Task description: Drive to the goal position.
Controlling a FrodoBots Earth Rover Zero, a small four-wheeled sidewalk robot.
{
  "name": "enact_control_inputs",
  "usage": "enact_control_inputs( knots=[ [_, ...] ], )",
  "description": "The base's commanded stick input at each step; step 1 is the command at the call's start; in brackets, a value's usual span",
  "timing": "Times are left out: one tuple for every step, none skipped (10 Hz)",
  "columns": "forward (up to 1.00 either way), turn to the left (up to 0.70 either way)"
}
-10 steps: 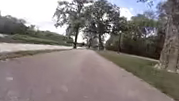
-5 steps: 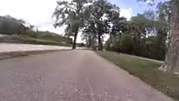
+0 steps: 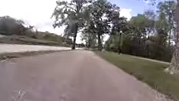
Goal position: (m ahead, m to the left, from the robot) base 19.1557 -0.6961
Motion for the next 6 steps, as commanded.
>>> enact_control_inputs(
  knots=[
    [1.0,0.0],
    [1.0,0.0],
    [1.0,0.0],
    [1.0,0.0],
    [1.0,0.0],
    [1.0,0.0]
  ],
)
